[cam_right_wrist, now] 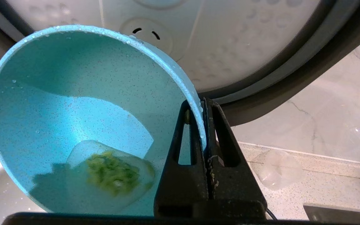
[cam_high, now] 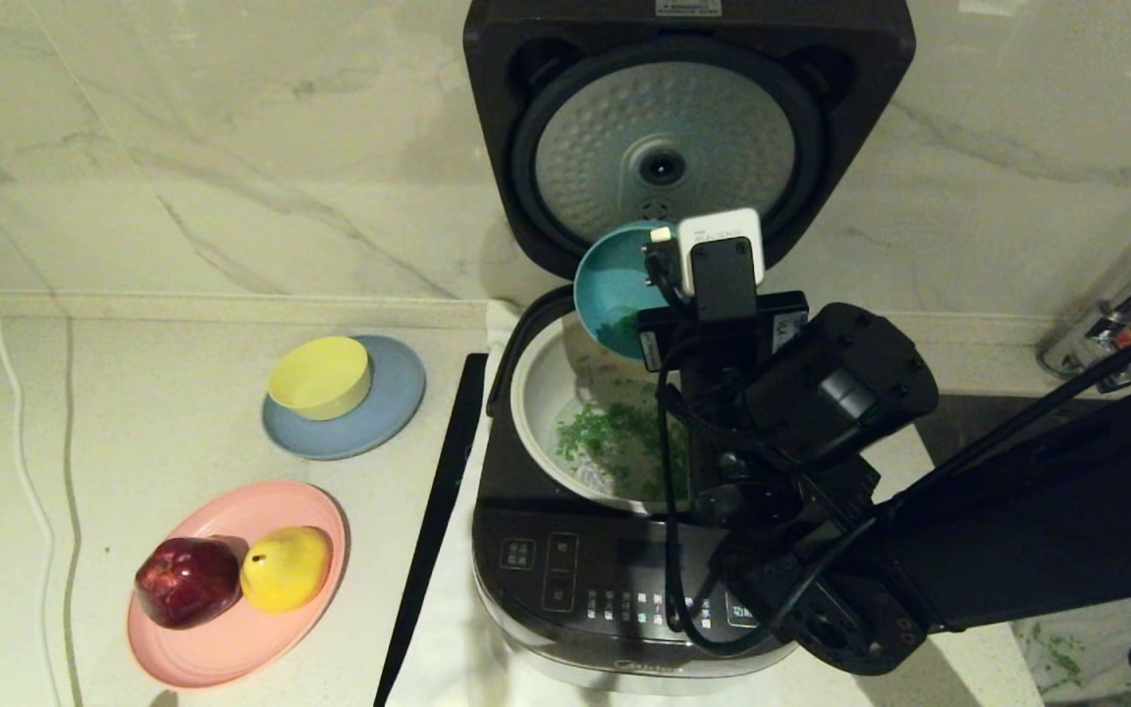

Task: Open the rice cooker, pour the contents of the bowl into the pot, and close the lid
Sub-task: Pour the water from the bowl into the rice cooker

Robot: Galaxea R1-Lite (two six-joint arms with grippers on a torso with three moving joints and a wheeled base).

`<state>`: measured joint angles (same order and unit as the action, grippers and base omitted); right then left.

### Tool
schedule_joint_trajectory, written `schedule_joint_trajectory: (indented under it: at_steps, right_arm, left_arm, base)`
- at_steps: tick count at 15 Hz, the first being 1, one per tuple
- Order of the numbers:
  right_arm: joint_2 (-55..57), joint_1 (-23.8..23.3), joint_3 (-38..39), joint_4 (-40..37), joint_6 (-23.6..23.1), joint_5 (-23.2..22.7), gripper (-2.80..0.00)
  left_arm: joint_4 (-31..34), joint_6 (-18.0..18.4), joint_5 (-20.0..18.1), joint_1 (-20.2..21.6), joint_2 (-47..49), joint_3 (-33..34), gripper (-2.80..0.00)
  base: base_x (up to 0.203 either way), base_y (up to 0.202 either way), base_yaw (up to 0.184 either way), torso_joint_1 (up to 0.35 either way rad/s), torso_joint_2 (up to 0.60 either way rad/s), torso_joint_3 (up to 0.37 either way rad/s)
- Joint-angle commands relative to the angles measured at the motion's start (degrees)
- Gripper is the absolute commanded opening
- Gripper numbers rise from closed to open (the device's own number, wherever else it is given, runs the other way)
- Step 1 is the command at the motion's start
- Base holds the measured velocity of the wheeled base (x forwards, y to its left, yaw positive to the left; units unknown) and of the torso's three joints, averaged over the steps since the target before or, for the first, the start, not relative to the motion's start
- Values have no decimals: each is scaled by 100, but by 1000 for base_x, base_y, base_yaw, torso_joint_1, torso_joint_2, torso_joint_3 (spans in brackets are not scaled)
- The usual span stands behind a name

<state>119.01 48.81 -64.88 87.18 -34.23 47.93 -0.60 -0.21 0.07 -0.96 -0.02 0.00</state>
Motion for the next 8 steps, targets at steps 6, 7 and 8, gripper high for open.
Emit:
schedule_joint_trajectory:
  at_steps: [6,7,8]
  right_arm:
    - [-85,272,390,48,-22,39,-280]
    - [0,192,232,48,-25,28,-280]
    - [58,97,84,48,-31,17,-280]
  left_arm:
    - [-2,-2,1,0,-4,18,-280]
    - [-2,3,1,0,0,18,-280]
    - [-2,-5,1,0,1,18,-280]
  base:
    - [0,0,0,0,0,0]
    - [0,0,0,0,0,0]
    - [0,0,0,0,0,0]
